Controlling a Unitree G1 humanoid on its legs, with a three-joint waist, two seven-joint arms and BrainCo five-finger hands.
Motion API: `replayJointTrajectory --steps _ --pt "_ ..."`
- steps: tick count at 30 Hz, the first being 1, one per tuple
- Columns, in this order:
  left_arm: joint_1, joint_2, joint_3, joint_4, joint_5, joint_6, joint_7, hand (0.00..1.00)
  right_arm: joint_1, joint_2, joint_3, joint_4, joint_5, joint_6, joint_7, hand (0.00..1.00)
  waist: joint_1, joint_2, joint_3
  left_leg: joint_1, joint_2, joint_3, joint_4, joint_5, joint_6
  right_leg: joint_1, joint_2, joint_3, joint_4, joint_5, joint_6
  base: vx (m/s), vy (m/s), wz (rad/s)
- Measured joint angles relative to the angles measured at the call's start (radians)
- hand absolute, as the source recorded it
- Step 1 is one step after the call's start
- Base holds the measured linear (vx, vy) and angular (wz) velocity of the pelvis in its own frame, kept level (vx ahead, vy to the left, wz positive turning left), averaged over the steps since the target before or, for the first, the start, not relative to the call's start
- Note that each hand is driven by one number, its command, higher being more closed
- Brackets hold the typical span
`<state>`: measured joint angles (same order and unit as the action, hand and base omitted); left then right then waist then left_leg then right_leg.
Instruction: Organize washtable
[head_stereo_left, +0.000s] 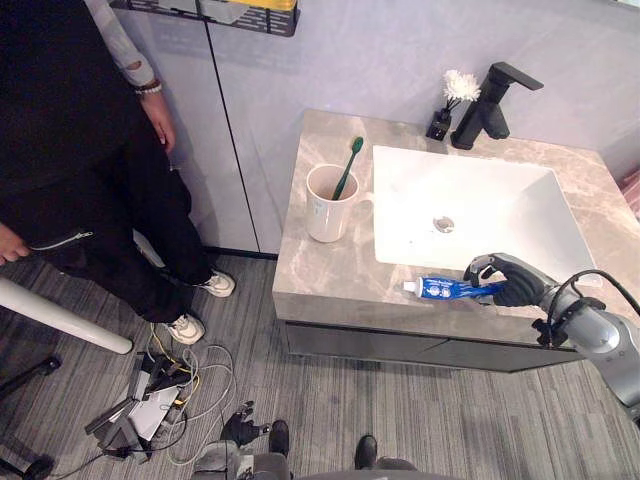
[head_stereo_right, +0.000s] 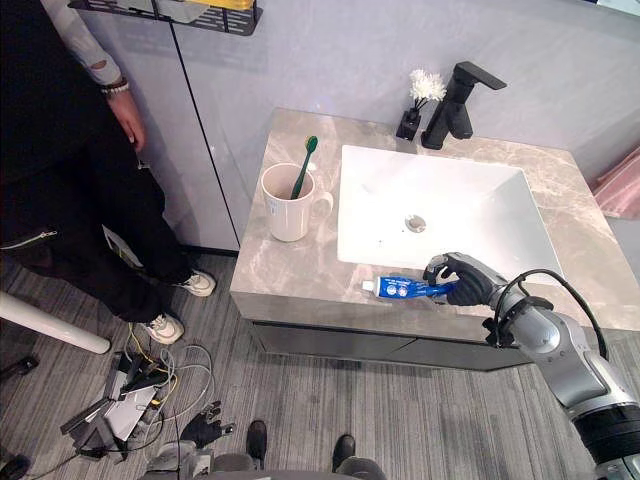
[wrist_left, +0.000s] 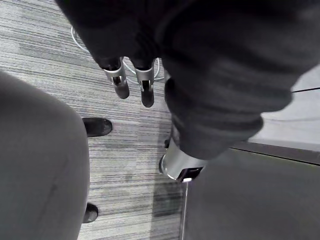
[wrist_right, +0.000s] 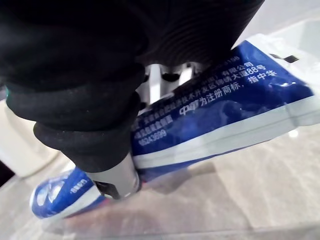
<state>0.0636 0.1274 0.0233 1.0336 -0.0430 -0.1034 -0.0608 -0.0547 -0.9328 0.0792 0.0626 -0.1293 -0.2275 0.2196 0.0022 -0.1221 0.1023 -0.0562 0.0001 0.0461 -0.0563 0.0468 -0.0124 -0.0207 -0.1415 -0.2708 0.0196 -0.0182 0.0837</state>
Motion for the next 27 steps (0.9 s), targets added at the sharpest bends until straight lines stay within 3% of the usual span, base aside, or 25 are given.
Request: replayJointTrajectory --steps 3,7,16,22,24,27 --pt "0.008 -0.002 0.015 0.0 0.0 0.0 0.0 0.0 -0.027 0.011 -0.005 0.02 -0.003 0.002 -0.003 1.0 -0.018 0.001 -0.002 0.008 0.0 -0.009 -0.028 0.022 -0.001 -0.002 0.001 -0.004 0.002 0.001 0.002 -0.06 -0.003 0.07" --pt "0.012 -0.004 0.018 -0.002 -0.001 0.005 0.001 0.0 -0.04 0.02 -0.035 0.033 -0.003 0.003 -0.028 1.0 -0.018 0.005 -0.004 0.015 -0.001 -0.01 -0.037 0.027 -0.001 -0.002 0.0 -0.002 0.009 0.001 0.002 -0.05 0.017 0.0" --pt "0.054 -0.026 0.051 -0.029 -0.068 0.003 0.021 0.0 -0.104 0.074 -0.205 0.033 0.002 0.017 -0.118 1.0 -0.042 0.04 -0.024 0.014 -0.003 -0.017 -0.037 0.034 0.003 0.001 0.001 -0.006 0.004 0.002 0.002 0.0 0.001 0.0" --pt "0.209 -0.008 -0.003 -0.454 -0.338 0.003 -0.024 0.0 -0.112 0.162 -0.343 -0.025 0.046 0.019 -0.156 1.0 -0.038 0.054 -0.029 0.011 -0.001 -0.027 -0.037 0.034 0.003 0.008 0.002 -0.017 -0.004 0.002 0.001 0.01 -0.004 0.05" --pt "0.238 0.044 -0.053 -0.618 -0.431 0.003 -0.075 0.0 -0.117 0.201 -0.358 -0.077 0.083 0.017 -0.161 1.0 -0.037 0.065 -0.034 0.01 -0.001 -0.029 -0.038 0.034 0.002 0.009 0.002 -0.021 -0.004 0.002 0.002 0.0 -0.001 0.07" --pt "0.25 0.191 -0.117 -0.961 -0.638 0.019 -0.184 0.0 -0.117 0.287 -0.33 -0.176 0.13 0.009 -0.172 1.0 -0.035 0.088 -0.037 0.018 -0.002 -0.034 -0.038 0.035 0.002 0.019 0.001 -0.027 -0.003 0.0 0.003 -0.01 0.001 0.05"
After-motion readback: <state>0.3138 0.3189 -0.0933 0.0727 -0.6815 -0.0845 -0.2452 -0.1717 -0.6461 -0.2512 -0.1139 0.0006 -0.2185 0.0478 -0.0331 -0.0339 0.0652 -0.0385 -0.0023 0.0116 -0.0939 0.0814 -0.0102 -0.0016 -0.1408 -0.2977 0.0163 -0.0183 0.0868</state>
